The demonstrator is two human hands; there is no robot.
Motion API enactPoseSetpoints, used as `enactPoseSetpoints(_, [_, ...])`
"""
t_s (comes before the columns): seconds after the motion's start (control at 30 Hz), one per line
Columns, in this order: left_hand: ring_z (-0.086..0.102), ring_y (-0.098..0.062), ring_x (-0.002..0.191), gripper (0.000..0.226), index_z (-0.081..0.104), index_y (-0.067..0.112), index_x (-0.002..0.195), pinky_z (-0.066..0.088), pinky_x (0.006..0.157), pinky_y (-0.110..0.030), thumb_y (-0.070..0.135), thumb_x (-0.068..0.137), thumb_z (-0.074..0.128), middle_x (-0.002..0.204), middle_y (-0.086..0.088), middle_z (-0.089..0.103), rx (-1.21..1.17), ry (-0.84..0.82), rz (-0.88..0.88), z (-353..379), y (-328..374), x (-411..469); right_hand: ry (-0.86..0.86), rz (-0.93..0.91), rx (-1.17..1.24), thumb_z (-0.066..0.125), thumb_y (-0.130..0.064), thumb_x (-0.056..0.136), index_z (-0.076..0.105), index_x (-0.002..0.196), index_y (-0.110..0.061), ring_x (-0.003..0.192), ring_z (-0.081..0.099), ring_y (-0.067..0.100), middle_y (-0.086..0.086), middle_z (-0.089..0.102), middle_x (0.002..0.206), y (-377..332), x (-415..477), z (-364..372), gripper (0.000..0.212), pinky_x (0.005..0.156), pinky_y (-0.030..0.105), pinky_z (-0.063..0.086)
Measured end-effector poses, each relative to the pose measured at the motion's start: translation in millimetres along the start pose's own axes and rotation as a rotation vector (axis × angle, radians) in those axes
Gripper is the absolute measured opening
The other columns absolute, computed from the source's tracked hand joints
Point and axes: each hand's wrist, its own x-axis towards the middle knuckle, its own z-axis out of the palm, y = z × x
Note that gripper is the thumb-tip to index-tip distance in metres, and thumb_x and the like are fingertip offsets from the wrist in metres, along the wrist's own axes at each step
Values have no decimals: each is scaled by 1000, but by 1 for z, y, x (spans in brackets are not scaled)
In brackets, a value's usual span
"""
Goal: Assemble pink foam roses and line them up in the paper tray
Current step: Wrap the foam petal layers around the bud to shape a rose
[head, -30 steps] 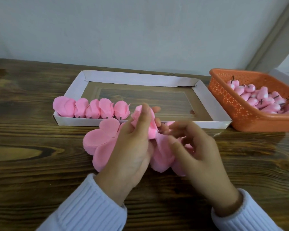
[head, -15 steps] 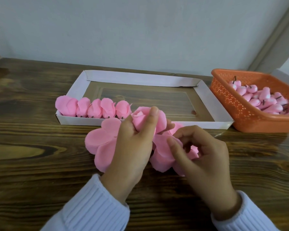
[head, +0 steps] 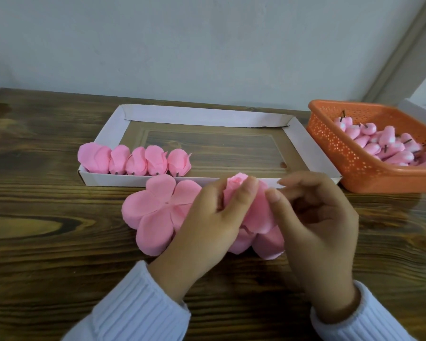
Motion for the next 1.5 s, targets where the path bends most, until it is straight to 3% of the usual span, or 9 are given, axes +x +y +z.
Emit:
enactPoseSetpoints(0.2, [53, -15, 68, 83, 56, -2, 86, 50, 78, -33, 76, 62, 69, 69, -4, 51, -394, -216, -104, -2, 1, 3, 21, 113, 193, 55, -23, 89, 62, 88, -22, 66, 61, 9, -3, 66, 78, 6, 2, -2, 7, 64, 19, 48])
enactPoseSetpoints(0.33, [68, -27, 100, 51, 66, 7, 106, 50, 97, -54, 35, 67, 82, 100, -13, 72, -298, -199, -116, -5, 5, 2, -6, 206, 238, 55, -28, 87, 63, 91, -23, 74, 62, 9, 1, 68, 83, 8, 2, 0, 11, 68, 21, 49])
enactPoseSetpoints(0.5, [70, -12, 80, 14, 71, 31, 88, 57, 70, -33, 26, 75, 70, 77, 6, 71, -141, -58, -43, -5, 6, 0, -74, 224, 244, 52, -19, 91, 60, 103, -16, 82, 61, 8, -1, 66, 93, 7, 1, 1, 15, 74, 25, 48])
enactPoseSetpoints(0.77, [59, -4, 54, 17, 61, 30, 67, 45, 51, -20, 16, 70, 70, 57, 10, 62, -41, -150, 29, 0, 9, -5, -335, -20, 145, 39, -15, 95, 54, 124, -8, 105, 63, 8, -8, 65, 116, -6, -2, 1, 34, 85, 17, 48])
enactPoseSetpoints(0.97, [70, -11, 77, 18, 68, 26, 82, 56, 67, -24, 13, 69, 68, 77, 4, 71, 12, -172, 55, -3, 9, -3, -386, -130, 11, 39, -17, 92, 58, 122, -10, 125, 52, 22, 6, 55, 134, -4, 0, -1, 36, 102, 31, 40])
enactPoseSetpoints(1.07, [62, 1, 61, 16, 63, 27, 69, 51, 59, -17, 12, 66, 66, 64, 12, 66, -15, -172, 9, -2, 10, -4, -385, -112, 8, 40, -19, 92, 66, 109, -12, 124, 53, 26, 8, 53, 135, -3, 0, -1, 32, 100, 39, 43])
enactPoseSetpoints(1.2, [58, -15, 61, 15, 57, 14, 71, 53, 59, -42, 22, 74, 69, 62, -3, 60, -99, -130, 29, 0, 8, -2, -372, -57, 90, 39, -19, 94, 63, 114, -12, 125, 52, 14, -3, 57, 132, -3, -1, 1, 32, 99, 26, 42])
enactPoseSetpoints(1.33, [58, -8, 59, 14, 61, 25, 78, 48, 62, -21, 34, 77, 72, 56, 7, 58, -261, 32, 59, -1, 10, -1, -266, 138, 290, 42, -24, 94, 51, 124, -13, 114, 60, 14, -4, 62, 120, -2, -3, 3, 33, 93, 27, 49])
enactPoseSetpoints(1.5, [64, -10, 71, 32, 52, 13, 77, 56, 77, -34, 41, 77, 67, 53, 5, 50, -593, 193, -4, -2, 16, 2, -290, 94, 48, 61, -31, 84, 54, 105, -19, 95, 64, 15, -11, 63, 98, -2, -2, 7, 25, 77, 25, 49])
